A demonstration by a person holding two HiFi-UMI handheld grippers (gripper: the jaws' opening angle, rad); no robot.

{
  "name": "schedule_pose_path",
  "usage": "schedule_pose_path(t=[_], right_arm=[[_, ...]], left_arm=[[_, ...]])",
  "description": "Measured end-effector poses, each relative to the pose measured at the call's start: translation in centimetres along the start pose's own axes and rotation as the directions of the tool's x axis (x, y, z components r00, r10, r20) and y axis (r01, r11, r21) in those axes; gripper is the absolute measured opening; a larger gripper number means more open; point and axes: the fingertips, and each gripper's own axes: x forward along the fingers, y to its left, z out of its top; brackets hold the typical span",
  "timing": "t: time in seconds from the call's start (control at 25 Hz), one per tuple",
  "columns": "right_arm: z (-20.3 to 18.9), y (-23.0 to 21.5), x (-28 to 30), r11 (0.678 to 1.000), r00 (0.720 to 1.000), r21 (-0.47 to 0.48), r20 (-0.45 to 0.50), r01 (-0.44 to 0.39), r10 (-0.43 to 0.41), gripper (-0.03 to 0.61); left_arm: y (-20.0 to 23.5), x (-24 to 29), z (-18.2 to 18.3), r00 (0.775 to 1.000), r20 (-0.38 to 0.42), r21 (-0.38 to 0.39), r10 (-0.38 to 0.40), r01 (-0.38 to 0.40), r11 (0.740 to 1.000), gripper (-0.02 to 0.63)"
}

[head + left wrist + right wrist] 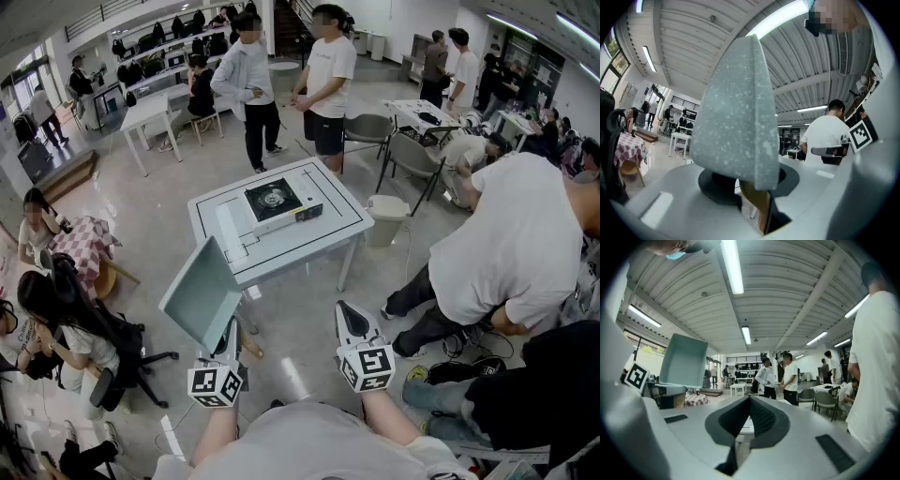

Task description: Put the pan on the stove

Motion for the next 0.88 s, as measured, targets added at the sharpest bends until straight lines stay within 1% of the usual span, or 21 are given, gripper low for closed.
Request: schedule_pose_path(t=[0.24, 0.48, 0.64, 0.88], right_arm=[[-0.5, -0.2, 0.1, 1.000, 1.000, -0.008, -0.003, -0.007, 0.007, 0.008], [-0.4, -1.0, -0.1, 1.000, 1.000, -0.004, 0.002, -0.004, 0.004, 0.009], [-0.3, -1.1, -0.4, 0.999, 1.000, -0.036, 0.003, -0.004, 0.004, 0.009], [-0.6, -2.9, -0.5, 0.999, 1.000, -0.028, -0.001, -0.014, 0.014, 0.008]], left_arm=[[-0.4, 0.4, -0.7, 1.000, -0.009, -0.010, -0.006, 0.006, 1.000, 0.120], [-1.2, 0.5, -0.6, 1.000, -0.005, 0.001, -0.005, 0.005, 1.000, 0.120], [-1.5, 0.4, -0.5, 1.000, -0.001, 0.006, 0.012, -0.012, 1.000, 0.120], [-2.4, 1.1, -1.0, 0.999, 0.003, 0.001, 0.034, -0.034, 0.999, 0.120]])
